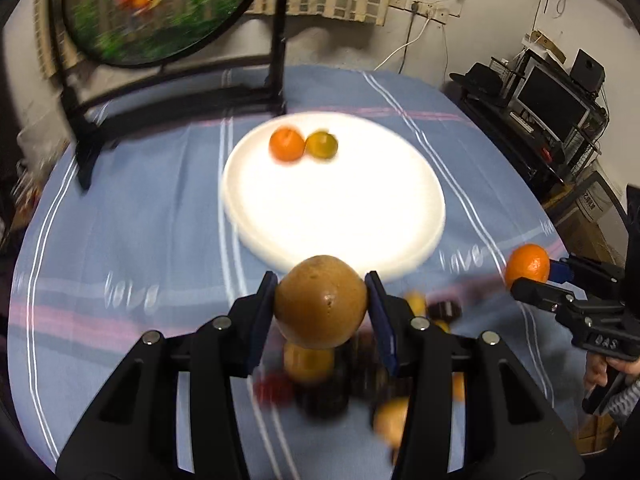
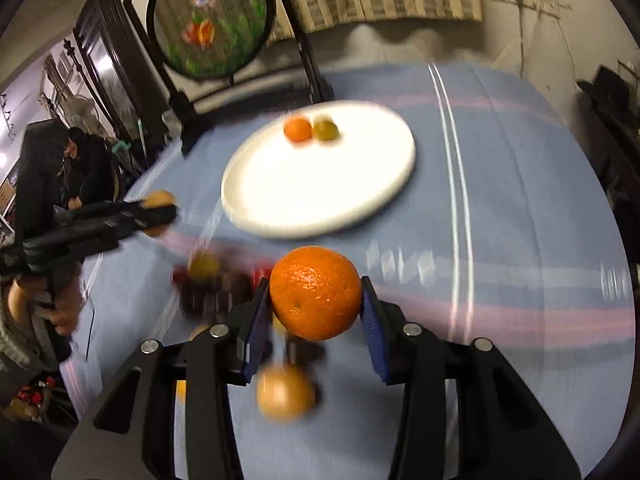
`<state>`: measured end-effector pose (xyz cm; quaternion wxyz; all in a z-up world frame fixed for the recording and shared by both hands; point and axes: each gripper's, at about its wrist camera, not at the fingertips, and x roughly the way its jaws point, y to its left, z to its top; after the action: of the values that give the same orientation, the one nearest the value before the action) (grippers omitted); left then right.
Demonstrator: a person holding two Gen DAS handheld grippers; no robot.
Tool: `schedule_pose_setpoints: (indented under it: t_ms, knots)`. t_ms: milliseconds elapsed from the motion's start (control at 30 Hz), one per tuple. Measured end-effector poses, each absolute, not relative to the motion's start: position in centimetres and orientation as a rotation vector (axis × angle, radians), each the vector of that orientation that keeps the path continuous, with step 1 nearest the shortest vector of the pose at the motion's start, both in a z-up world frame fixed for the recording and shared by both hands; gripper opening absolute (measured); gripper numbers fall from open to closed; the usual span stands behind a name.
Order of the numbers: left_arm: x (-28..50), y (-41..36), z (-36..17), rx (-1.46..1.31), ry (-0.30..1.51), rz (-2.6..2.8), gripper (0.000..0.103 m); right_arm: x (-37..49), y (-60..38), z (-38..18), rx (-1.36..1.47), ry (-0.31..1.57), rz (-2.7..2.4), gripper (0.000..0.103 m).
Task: Organize fruits
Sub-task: 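Carry both fruits to the plate and release them beside the others, then grasp the yellow round fruit with the left tool while the right tool grasps the pale round fruit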
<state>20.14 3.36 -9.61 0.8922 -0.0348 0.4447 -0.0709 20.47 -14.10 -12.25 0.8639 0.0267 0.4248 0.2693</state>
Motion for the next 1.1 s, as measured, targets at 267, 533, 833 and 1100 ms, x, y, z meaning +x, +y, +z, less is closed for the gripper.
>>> schedule_pose_setpoints:
  t_ms: [267,533,833,1100]
  knots:
    - [27.6,2.6,-14.1,-0.070,0.996,-0.142,0.046,28.5,-9.1,-14.6,-0.026,0.910,0.579,0.044]
    - [27.3,3.6,-14.5,-0.120,0.961,-0.095,0.072,29.2,-9.7,-14.3,-0.024,0.865,0.529,0.067]
    - [19.7,6.2,-11.6,-0.116,0.940,-0.030,0.075,21.2,-15.0,-13.4,0.129,0.901,0.499,0.067]
    - [12.7,7.6,-13.7,-0.159,1.011,0.004,0.075,11.9,-19.5,-14.8,0.280,0.981,0.426,0.082]
